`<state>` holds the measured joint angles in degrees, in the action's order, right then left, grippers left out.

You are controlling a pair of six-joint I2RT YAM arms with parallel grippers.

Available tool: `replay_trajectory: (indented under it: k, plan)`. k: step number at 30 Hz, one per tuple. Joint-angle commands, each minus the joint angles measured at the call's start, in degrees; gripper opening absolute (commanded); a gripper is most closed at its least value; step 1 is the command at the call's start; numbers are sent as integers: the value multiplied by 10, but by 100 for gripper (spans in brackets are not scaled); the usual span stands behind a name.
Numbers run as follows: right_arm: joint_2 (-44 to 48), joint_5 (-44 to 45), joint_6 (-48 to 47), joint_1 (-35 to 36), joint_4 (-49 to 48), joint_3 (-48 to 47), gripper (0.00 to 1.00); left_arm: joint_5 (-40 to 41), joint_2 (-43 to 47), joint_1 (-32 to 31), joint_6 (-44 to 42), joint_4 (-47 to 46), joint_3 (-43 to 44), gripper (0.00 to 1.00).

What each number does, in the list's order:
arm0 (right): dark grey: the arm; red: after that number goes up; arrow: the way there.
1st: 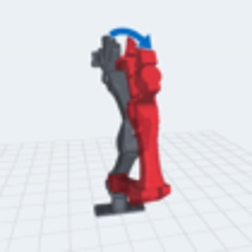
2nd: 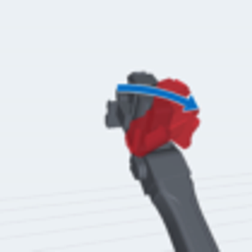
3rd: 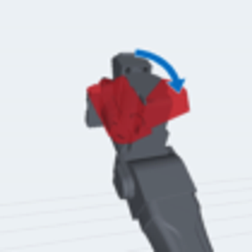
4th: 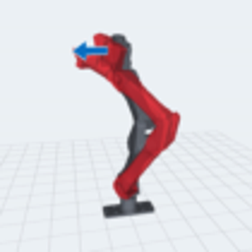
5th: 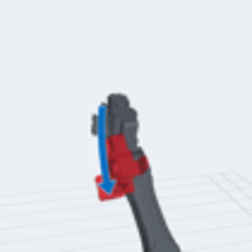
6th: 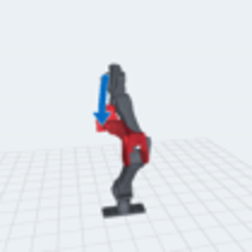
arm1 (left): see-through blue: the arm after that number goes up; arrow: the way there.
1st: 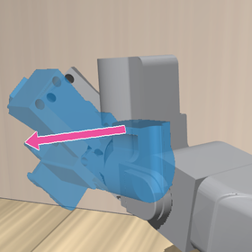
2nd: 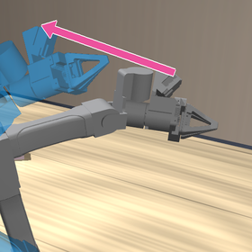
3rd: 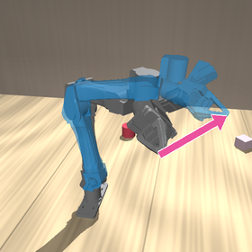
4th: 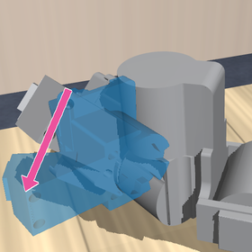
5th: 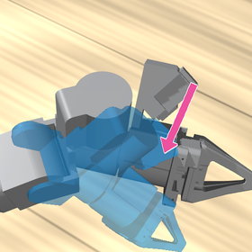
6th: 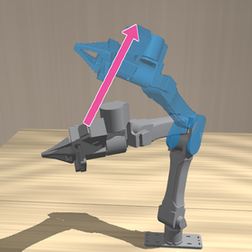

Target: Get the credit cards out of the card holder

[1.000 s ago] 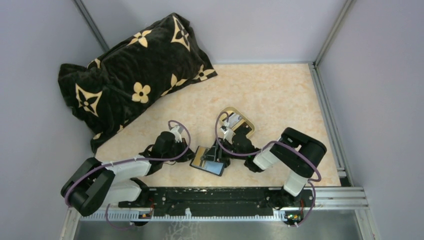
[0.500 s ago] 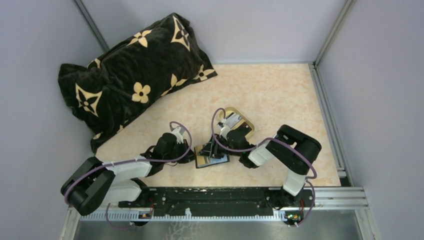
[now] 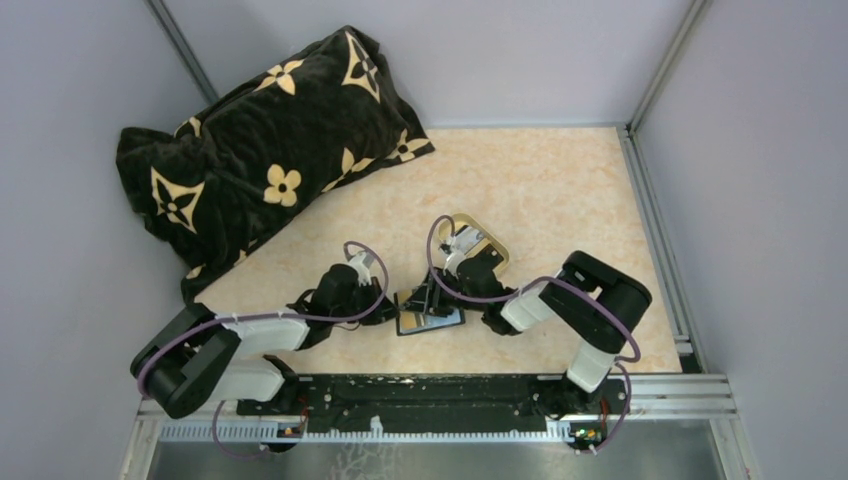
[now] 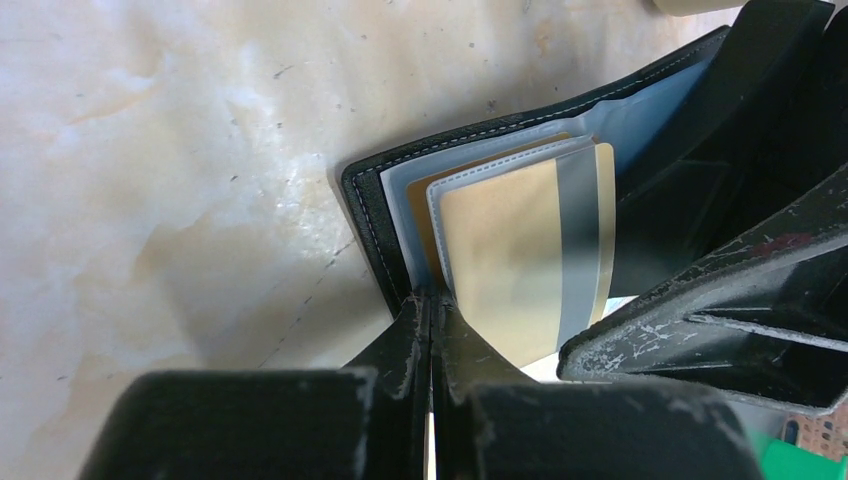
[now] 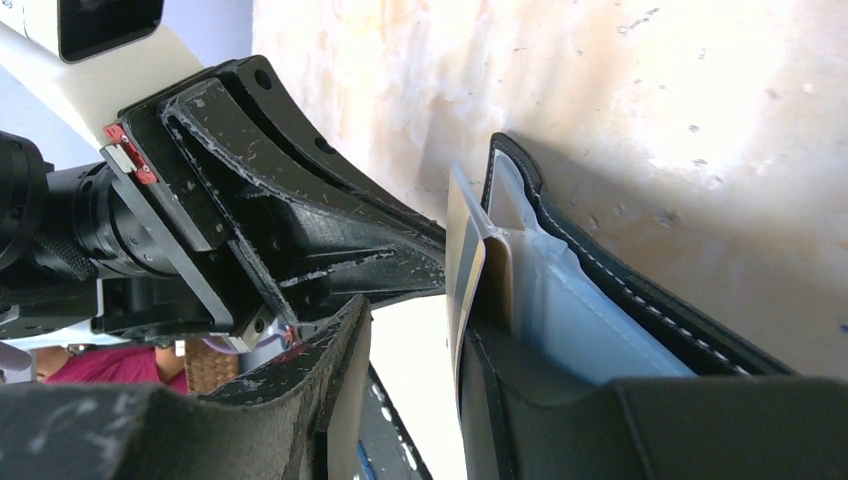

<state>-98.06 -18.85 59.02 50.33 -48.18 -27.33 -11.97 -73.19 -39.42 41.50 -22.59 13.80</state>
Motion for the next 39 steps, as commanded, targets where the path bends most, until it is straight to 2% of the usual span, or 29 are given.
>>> replay_trajectory:
  k: [1,28,35,37,39]
  plan:
    - [52,-13,-25,-13,1,4,36,-5,-42,-14,0,61,-5,0]
    - [148,-14,-63,-68,79,73,36,-16,-98,-6,8,21,2,0]
    - [191,12,-84,-74,144,83,36,-18,-100,-3,7,22,3,0]
    - [204,22,-91,-74,169,82,33,-18,-100,-3,9,20,0,0]
    - [215,36,-99,-74,190,81,24,-19,-99,-3,9,19,0,0]
